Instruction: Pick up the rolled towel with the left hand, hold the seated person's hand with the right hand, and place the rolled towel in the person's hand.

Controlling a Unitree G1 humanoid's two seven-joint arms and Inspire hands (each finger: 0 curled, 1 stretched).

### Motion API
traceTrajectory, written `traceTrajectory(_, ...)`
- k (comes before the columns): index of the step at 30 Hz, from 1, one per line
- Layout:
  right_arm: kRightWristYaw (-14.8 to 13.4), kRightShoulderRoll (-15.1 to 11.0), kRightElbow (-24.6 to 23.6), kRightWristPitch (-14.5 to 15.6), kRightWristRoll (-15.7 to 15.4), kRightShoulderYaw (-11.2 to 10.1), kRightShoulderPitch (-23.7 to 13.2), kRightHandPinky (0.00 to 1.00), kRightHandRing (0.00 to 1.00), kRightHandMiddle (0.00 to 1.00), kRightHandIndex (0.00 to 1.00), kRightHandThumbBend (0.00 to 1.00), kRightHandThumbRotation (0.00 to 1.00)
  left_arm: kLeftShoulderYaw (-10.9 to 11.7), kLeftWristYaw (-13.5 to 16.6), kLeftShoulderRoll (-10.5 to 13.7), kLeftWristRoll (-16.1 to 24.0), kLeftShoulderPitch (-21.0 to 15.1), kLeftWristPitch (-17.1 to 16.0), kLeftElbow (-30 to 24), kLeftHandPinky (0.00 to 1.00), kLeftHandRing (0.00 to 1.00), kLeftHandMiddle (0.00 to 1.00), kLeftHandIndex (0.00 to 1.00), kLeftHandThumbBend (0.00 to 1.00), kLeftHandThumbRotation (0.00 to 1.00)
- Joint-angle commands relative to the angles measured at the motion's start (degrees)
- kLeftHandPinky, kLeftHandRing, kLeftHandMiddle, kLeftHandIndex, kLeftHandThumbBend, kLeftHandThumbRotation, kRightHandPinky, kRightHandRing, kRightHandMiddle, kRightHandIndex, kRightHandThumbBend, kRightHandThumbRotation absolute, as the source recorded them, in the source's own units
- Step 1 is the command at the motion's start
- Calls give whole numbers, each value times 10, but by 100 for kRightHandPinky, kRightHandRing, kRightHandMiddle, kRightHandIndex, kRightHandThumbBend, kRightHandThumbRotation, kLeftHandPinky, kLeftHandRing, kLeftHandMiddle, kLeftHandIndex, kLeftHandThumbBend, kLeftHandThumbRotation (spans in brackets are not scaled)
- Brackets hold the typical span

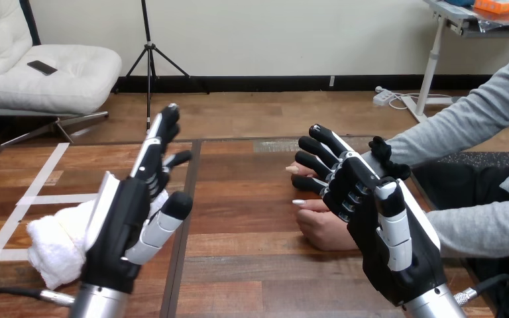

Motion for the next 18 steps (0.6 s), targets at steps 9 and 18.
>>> traceTrajectory(9,1,-4,-10,0,-1,-1,-19,86,95,95,94,81,100,34,0,61,-11,-56,0,29,89,99,100,98,100,77)
traceTrajectory(18,-3,-3,-13,-2,-3,-2,-16,86,94,94,93,81,100,47,-1,106,5,-75,20,51,82,93,96,94,100,70)
